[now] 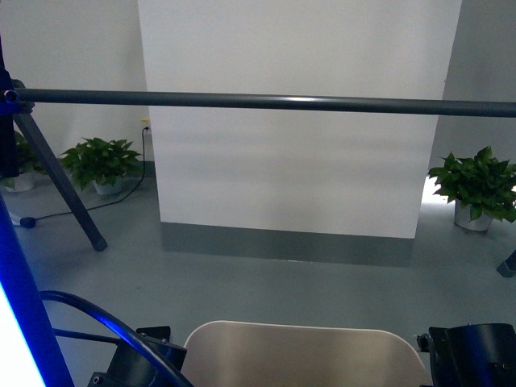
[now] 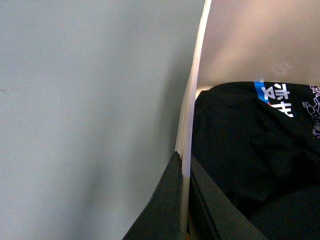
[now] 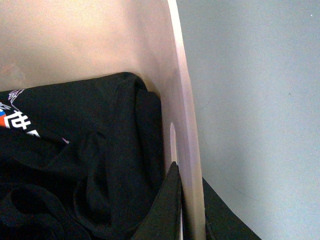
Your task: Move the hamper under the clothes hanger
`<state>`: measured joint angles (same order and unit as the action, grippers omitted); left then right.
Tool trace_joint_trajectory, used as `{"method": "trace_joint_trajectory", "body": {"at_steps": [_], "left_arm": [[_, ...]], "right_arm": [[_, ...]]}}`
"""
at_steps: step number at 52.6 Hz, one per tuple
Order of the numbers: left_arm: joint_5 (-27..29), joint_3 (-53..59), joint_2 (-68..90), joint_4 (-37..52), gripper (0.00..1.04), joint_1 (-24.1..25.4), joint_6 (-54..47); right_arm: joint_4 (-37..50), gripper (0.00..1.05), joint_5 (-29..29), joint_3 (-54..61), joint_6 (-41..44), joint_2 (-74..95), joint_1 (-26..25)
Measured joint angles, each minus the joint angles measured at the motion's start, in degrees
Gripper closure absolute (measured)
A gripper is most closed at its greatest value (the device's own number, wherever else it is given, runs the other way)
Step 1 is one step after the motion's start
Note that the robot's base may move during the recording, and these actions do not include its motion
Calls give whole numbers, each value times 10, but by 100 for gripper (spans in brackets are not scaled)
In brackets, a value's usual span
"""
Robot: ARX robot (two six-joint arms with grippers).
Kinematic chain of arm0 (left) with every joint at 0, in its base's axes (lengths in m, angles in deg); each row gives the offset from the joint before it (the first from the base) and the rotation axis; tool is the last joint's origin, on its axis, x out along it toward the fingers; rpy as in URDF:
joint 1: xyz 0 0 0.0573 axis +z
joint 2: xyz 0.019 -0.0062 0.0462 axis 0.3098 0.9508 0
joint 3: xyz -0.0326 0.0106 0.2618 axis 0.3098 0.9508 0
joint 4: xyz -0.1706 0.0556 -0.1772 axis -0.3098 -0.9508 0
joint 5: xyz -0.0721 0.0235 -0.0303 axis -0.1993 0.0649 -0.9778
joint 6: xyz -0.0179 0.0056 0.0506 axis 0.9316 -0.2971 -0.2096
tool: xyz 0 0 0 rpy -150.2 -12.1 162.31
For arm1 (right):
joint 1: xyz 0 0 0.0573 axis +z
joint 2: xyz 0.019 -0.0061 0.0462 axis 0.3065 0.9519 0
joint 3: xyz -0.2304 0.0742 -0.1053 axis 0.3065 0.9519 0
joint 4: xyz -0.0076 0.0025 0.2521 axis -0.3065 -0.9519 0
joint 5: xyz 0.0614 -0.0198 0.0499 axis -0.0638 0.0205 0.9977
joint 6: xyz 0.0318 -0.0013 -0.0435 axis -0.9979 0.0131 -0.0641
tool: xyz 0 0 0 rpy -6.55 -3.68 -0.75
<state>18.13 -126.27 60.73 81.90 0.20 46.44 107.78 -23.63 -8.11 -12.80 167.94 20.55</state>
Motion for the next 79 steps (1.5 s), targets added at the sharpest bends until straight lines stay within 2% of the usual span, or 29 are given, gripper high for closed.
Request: {"method": "trace_joint_trajectory", "body": {"at_steps": [9, 12, 26, 29, 39, 46, 48, 59, 67, 79], "left_arm": [[-8, 4, -2, -3, 98, 2, 4], [-14, 9, -5, -11, 89, 4, 5], [-10, 35, -20, -11, 58, 6, 3], [-8, 37, -40, -10, 47, 6, 0], [5, 37, -89, 5, 28, 4, -12], [5, 38, -145, 22, 5, -7, -18], [7, 38, -162, 24, 6, -13, -19], [30, 49, -254, 20, 7, -50, -35], [63, 80, -329, 2, 7, -83, -35], [61, 151, -435, 31, 7, -136, -39]], "right_arm": [[13, 101, 3, 9, -5, 0, 0], [18, 93, 2, 14, -8, 0, 0], [38, 63, 0, 39, -26, -6, -9], [43, 52, -2, 50, -26, -18, -11], [50, 33, -8, 66, -26, -58, -15], [65, 10, -9, 86, -26, -121, -19], [69, 6, -9, 94, -26, -140, -19], [84, 8, -29, 146, -26, -235, -12], [114, 8, -87, 210, -37, -319, 9], [189, 8, -167, 317, -45, -465, 68]]}}
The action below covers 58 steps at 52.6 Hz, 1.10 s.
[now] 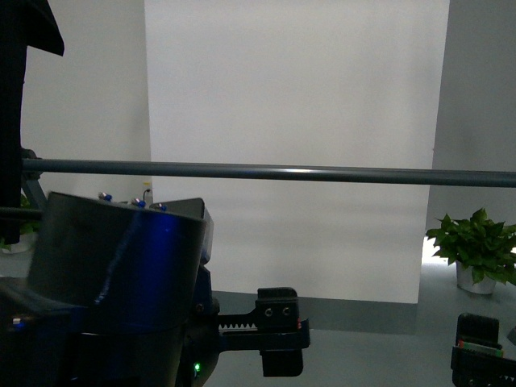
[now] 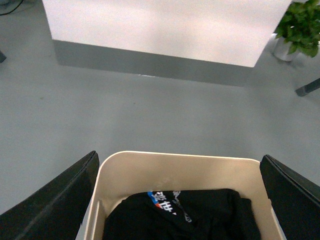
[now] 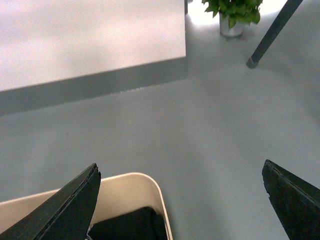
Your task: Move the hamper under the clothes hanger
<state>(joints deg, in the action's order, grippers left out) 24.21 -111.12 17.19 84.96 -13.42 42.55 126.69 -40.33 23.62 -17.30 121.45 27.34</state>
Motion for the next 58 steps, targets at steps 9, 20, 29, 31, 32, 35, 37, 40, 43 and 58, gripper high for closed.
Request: {"method": "trace_joint_trajectory", "body": {"at_steps": [9, 20, 29, 31, 32, 35, 37, 40, 43, 58], "left_arm": [[-5, 32, -56, 17, 7, -30, -14], [30, 78, -125, 36, 7, -77, -37], [58, 103, -161, 57, 7, -106, -53], [74, 110, -170, 59, 7, -117, -63], [98, 115, -174, 62, 9, -123, -74], [163, 146, -202, 65, 19, -129, -97], [169, 162, -217, 65, 23, -128, -100], [168, 192, -247, 64, 30, -116, -107], [156, 220, -280, 64, 37, -97, -113], [51, 333, -435, 19, 79, 14, -118]], "right_arm": [[38, 8, -56, 55, 21, -77, 47], [104, 8, -158, 120, 73, -183, 141], [170, 8, -224, 152, 115, -218, 198], [190, 8, -248, 160, 137, -224, 217], [192, 9, -246, 163, 138, -229, 223], [93, 18, -155, 173, 134, -283, 222], [57, 22, -125, 179, 133, -306, 219], [-1, 29, -80, 194, 131, -349, 209], [-40, 36, -50, 209, 130, -388, 195], [-129, 77, 43, 260, 125, -524, 103]]}}
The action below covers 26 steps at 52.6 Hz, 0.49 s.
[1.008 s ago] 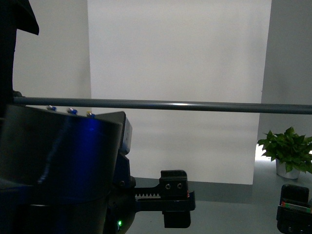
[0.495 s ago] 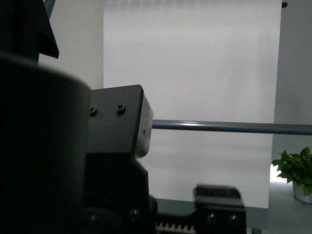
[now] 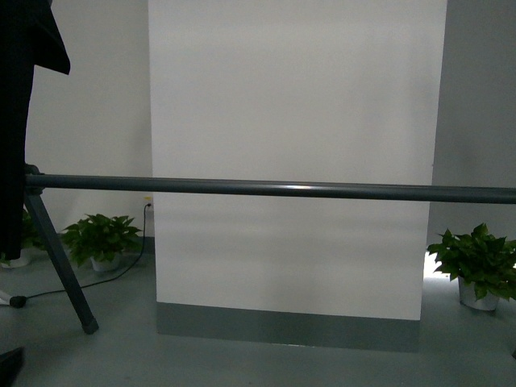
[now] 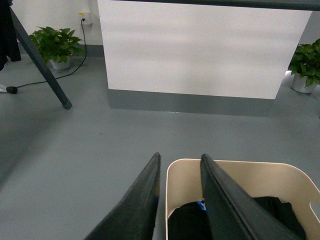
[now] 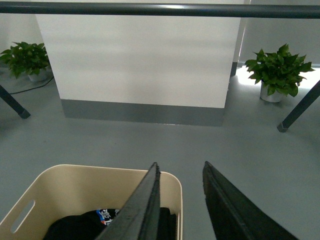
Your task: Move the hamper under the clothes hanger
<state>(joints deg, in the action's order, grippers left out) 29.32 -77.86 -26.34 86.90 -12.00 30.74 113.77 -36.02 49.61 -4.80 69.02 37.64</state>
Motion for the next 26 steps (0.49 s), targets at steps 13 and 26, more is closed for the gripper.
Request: {"method": "trace_joint_trajectory", "body": {"at_steps": [13, 26], "left_arm": [[-84, 51, -114, -60, 101, 88, -3], [-154, 79, -210, -126, 101, 159, -4]], "right_arm": [[-49, 102, 61, 28, 0, -82, -63], [-102, 103, 107, 47, 0, -158, -111]]}}
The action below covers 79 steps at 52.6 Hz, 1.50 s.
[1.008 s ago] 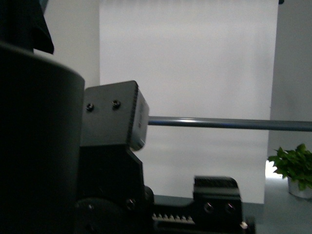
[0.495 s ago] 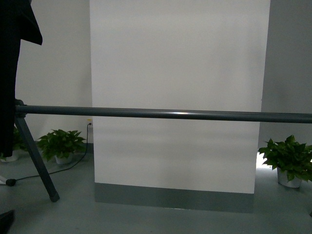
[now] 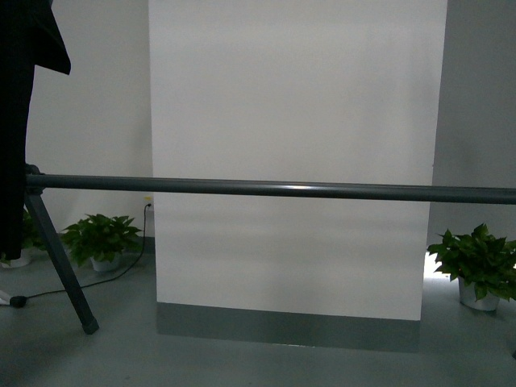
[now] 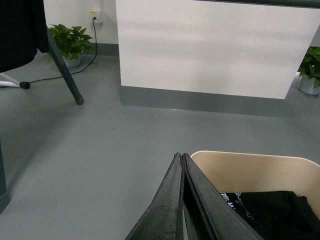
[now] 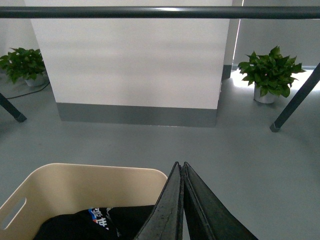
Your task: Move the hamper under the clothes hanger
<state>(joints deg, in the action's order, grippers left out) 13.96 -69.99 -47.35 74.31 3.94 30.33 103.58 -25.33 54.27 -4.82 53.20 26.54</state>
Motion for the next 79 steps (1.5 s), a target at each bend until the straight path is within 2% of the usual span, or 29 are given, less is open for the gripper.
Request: {"method": "trace_joint_trajectory", "body": {"at_steps": [5, 10, 18, 22, 27, 45, 49, 53, 59, 67, 79], "left_arm": [[-24, 9, -39, -30, 101, 27, -1], [-45, 24, -54, -22, 101, 45, -1], [-67, 24, -103, -63, 101, 70, -1], [-120, 24, -127, -89, 101, 108, -2], [-128, 24, -153, -113, 101, 137, -2], [-134, 24, -219, -179, 101, 140, -2], [-134, 24, -232, -191, 101, 140, -2], [-134, 24, -240, -200, 101, 140, -2], [-134, 24, -253, -212, 101, 140, -2], [-134, 24, -336, -307, 101, 140, -2], [-134, 24, -349, -313, 101, 140, -2]], "right_arm": [[-37, 103, 15, 0, 0, -39, -17], [-67, 103, 77, 0, 0, -70, -65], [-103, 103, 81, 0, 0, -108, -85], [-119, 103, 82, 0, 0, -124, -85], [-138, 103, 82, 0, 0, -144, -86], [-189, 103, 82, 0, 0, -195, -86], [-258, 103, 82, 0, 0, -246, -86], [-289, 103, 83, 0, 0, -281, -86], [-292, 103, 83, 0, 0, -294, -86], [-293, 103, 82, 0, 0, -294, -86], [-293, 103, 82, 0, 0, -294, -86]]}}
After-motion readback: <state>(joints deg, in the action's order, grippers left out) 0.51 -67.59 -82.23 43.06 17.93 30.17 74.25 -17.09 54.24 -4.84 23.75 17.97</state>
